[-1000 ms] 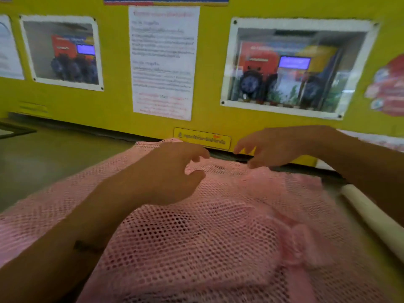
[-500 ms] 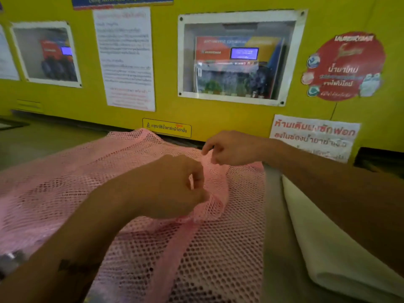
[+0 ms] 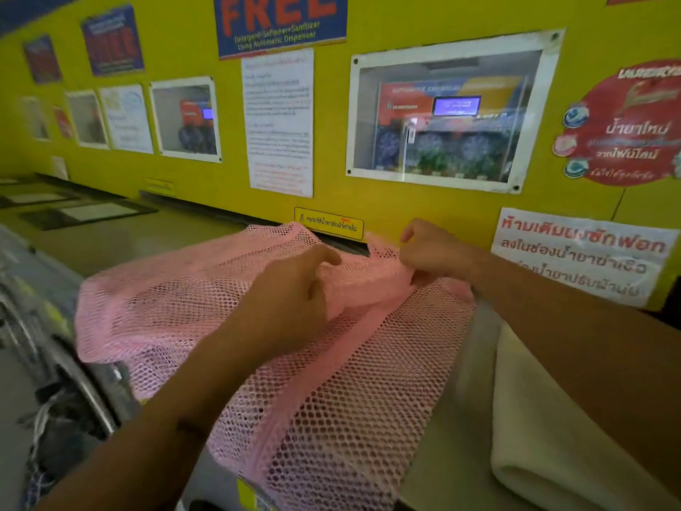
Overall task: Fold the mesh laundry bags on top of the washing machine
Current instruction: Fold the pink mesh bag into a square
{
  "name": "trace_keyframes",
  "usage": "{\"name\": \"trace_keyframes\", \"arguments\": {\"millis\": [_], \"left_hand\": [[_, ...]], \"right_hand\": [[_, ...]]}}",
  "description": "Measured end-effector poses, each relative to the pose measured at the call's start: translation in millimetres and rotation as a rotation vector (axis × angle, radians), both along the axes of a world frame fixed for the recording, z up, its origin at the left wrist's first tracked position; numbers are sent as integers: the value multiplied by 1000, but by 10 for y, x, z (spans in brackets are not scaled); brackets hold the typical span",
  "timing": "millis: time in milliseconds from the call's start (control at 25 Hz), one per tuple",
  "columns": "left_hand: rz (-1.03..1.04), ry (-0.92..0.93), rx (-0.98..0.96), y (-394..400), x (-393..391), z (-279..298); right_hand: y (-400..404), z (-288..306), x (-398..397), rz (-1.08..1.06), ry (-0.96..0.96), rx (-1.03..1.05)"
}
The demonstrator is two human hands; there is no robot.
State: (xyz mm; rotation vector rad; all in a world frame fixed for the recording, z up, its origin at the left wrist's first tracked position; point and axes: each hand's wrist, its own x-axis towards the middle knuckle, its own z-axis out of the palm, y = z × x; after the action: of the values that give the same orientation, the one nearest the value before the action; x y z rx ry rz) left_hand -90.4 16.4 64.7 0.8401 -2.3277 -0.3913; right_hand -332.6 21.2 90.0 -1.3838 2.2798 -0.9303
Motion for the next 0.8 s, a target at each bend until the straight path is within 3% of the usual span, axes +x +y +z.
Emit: {"name": "trace_keyframes", "arguments": {"millis": [160,240,320,400,480,560,680,800], "left_hand": [[-104,168,-27,-5,20,299],[-116,58,-39,-13,35,368],[-83,-184,20,28,67,379],[-31,-436,58,62,116,311],[-25,-571,39,74,148,231],[-28,-501,-46,171,191,190],[105,-326,-208,480,214,79],[160,-547,-109,694,200,-184]], "right_hand": [[293,74,-363,9,-161,196],[408,49,-526,-4,-114,426],[477,43,-623,-15,135,627],[472,93,-610,-36,429,576],[425,168,-525,5,471,433],[409,191,-380,89,388,429],[389,25,-263,178,553,661],[353,-167,-283,190,627,699]]}}
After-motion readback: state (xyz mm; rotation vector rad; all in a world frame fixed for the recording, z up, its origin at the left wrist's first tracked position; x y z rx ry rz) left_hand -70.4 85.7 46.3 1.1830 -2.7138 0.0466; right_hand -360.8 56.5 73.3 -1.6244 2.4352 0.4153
